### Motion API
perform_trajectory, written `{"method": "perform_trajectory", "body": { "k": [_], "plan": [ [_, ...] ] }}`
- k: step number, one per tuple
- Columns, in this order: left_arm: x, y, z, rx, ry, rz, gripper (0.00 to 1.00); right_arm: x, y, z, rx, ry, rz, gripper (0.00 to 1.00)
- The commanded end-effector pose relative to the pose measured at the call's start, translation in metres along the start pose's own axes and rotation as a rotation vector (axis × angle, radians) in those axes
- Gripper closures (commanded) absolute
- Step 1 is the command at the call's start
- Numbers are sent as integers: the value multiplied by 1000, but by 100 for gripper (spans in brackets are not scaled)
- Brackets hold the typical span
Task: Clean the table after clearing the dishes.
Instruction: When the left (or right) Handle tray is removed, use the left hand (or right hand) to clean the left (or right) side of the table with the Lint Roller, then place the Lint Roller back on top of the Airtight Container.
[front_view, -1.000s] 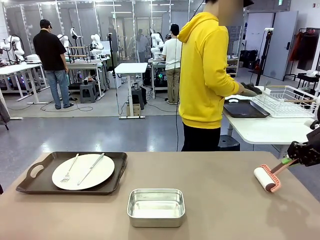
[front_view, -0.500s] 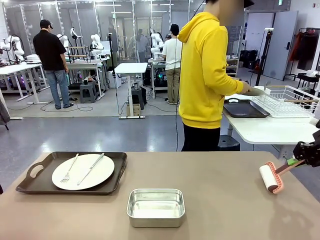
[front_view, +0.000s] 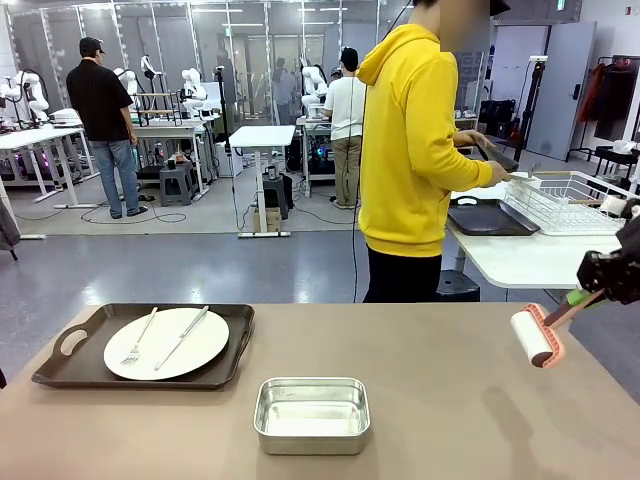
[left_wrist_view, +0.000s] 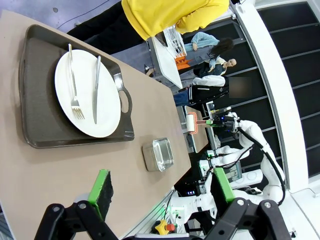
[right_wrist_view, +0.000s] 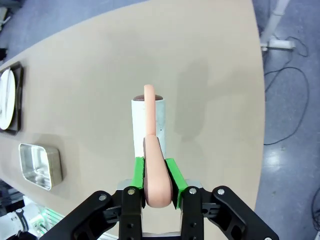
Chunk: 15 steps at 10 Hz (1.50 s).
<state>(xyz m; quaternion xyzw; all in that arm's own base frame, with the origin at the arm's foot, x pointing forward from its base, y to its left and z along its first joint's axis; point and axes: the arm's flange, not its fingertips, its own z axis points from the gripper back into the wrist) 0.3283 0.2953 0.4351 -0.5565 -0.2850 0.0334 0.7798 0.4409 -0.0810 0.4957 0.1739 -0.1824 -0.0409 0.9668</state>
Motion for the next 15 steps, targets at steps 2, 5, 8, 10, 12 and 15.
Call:
{"method": "perform_trajectory", "body": {
  "k": [2,5,8,10,12,15],
  "plan": [
    [-1,-2,3,-4,-1,-2,0,25,58,16,-154,48,-14,78],
    [-1,-2,3,-4,-1,-2,0,41,85,-4,-148,115,-40,78],
    [-1,-2,3,-4,-1,-2,0,28,76,13,-152,40,10,78],
    [-1,-2,3,-4,-1,-2,0,28,76,13,-152,40,10,78],
    [-1,-2,3,-4,-1,-2,0,28,76,13,-152,40,10,78],
    [-1,-2,3,-4,-1,-2,0,28,76,13,-152,40,10,78]
  ]
}}
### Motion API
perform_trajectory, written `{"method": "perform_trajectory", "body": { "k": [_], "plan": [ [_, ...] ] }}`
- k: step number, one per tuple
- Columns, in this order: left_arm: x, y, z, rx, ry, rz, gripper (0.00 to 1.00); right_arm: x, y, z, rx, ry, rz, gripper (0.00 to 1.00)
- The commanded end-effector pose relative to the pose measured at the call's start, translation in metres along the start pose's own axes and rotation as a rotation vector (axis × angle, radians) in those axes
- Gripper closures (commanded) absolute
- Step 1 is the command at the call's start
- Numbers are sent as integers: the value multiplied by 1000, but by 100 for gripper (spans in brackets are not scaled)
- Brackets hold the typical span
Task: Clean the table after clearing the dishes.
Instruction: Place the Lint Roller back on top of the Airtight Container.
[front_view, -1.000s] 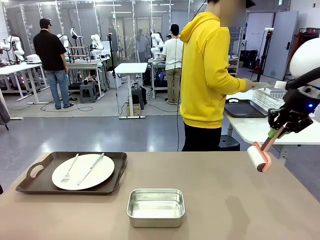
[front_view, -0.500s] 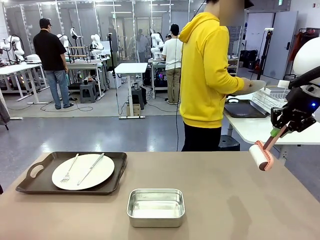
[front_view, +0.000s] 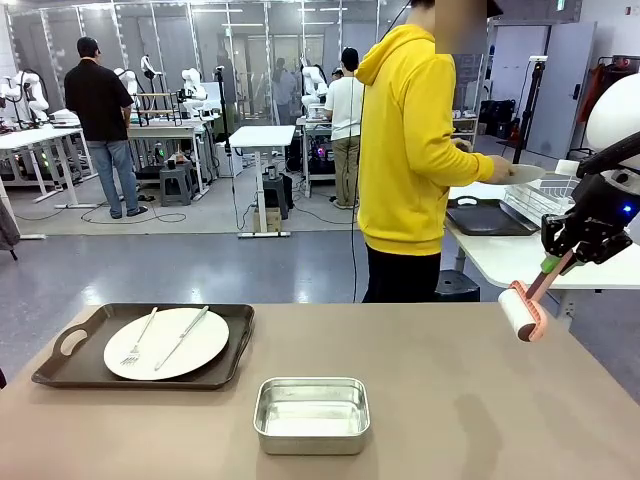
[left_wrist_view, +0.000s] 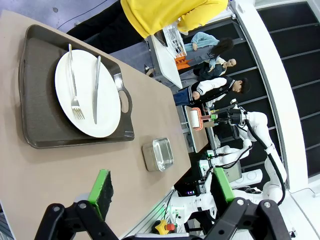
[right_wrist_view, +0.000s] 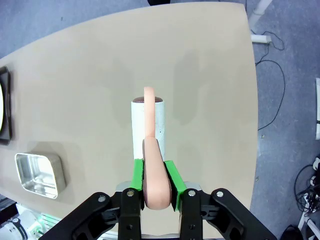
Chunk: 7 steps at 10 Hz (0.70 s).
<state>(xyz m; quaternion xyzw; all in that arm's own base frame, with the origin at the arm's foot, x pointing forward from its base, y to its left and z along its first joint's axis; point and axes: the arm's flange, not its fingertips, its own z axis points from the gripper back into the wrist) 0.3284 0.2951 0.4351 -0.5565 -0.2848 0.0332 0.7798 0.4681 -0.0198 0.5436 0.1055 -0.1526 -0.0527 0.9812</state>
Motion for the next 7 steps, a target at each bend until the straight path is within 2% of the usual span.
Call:
{"method": "perform_trajectory", "body": {
  "k": [1,5,7],
  "plan": [
    [-1,-2,3,-4,-1,-2,0,-5,1,1,-8,-15,16,78],
    [-1,-2,3,-4,-1,-2,0,0,0,0,0,0,0,78],
    [-1,-2,3,-4,-1,-2,0,7,97,5,-7,-37,267,78]
  ]
}}
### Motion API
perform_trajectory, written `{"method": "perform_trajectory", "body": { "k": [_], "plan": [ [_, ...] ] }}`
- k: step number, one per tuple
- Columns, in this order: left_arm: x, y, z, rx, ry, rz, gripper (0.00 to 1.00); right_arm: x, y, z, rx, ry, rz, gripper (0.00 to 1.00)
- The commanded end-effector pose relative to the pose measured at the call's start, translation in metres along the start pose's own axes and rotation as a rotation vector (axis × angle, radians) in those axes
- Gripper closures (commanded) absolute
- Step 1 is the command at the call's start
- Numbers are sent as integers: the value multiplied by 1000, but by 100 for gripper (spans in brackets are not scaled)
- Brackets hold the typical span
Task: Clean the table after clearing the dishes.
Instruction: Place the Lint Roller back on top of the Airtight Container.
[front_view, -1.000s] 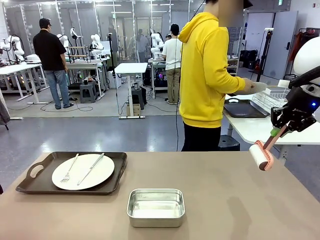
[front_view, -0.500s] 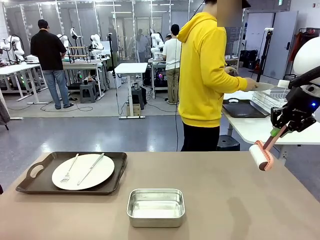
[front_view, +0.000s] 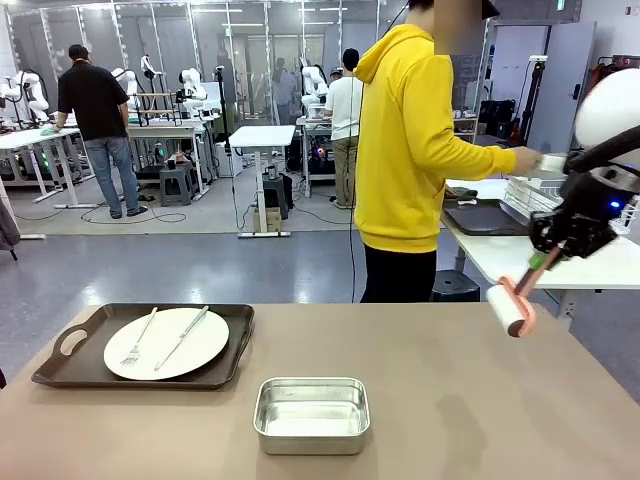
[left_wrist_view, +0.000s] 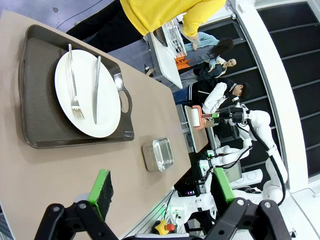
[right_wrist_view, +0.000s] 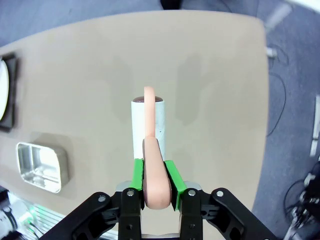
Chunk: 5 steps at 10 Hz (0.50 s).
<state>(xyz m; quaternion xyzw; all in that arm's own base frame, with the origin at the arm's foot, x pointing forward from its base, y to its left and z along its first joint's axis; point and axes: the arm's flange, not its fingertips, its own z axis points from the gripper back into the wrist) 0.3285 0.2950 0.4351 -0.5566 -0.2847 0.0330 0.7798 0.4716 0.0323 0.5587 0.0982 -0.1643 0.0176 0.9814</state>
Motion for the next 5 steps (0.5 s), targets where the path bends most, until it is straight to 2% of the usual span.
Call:
{"method": "perform_trajectory", "body": {
  "k": [1,3,5],
  "plan": [
    [-2,-2,3,-4,-2,-2,0,15,81,2,-33,-25,238,78],
    [-2,-2,3,-4,-2,-2,0,12,153,5,-76,-2,464,78],
    [-2,-2,3,-4,-2,-2,0,-2,226,-5,-125,63,712,78]
  ]
}}
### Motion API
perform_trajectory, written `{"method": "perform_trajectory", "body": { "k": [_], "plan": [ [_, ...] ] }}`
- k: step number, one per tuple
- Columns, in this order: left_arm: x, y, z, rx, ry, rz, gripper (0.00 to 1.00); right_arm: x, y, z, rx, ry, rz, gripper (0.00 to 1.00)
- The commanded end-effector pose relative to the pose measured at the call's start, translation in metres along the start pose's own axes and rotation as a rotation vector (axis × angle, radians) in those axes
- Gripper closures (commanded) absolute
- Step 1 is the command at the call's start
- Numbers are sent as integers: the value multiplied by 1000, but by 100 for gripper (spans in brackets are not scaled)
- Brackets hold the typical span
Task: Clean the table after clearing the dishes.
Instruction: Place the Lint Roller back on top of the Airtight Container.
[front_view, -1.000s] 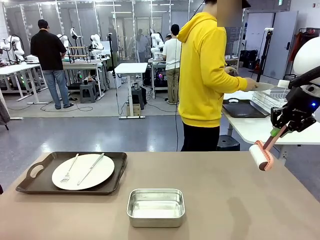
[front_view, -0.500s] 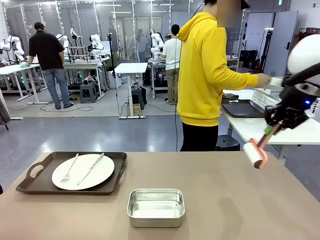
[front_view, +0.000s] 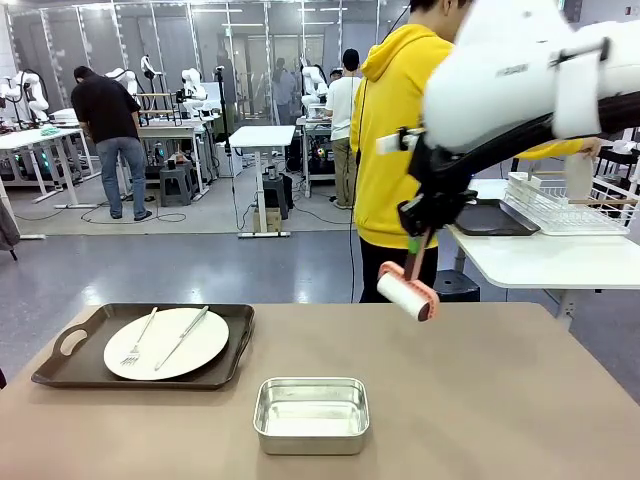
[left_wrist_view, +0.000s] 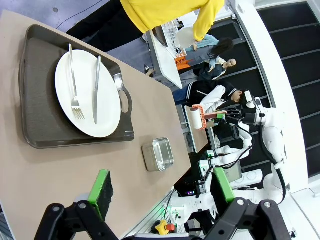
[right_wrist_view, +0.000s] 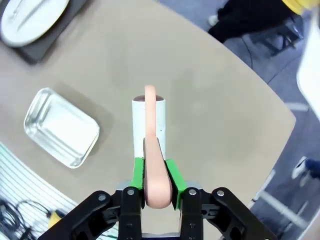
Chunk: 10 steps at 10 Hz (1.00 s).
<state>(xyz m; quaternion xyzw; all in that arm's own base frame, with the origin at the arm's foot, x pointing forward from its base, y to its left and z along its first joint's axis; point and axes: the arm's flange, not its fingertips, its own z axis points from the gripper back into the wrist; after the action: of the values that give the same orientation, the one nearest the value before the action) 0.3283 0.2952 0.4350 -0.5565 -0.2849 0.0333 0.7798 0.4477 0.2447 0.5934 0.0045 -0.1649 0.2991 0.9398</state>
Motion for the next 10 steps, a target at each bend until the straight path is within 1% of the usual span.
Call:
{"method": "perform_trajectory", "body": {
  "k": [1,2,3,5,6,7,8,9,10],
  "plan": [
    [-1,-2,3,-4,-1,-3,0,22,43,-10,-48,77,254,78],
    [-1,-2,3,-4,-1,-3,0,25,75,-13,-29,96,370,78],
    [-1,-2,3,-4,-1,-3,0,23,102,-7,14,93,467,78],
    [-1,-2,3,-4,-1,-3,0,7,138,-3,86,103,625,78],
    [-1,-2,3,-4,-1,-3,0,-3,155,1,118,67,712,78],
    [-1,-2,3,-4,-1,-3,0,-12,164,5,100,-3,776,78],
    [-1,-2,3,-4,-1,-3,0,-15,161,8,72,-52,788,78],
    [-1,-2,3,-4,-1,-3,0,7,170,2,86,65,706,78],
    [-1,-2,3,-4,-1,-3,0,7,170,2,86,65,706,78]
  ]
}}
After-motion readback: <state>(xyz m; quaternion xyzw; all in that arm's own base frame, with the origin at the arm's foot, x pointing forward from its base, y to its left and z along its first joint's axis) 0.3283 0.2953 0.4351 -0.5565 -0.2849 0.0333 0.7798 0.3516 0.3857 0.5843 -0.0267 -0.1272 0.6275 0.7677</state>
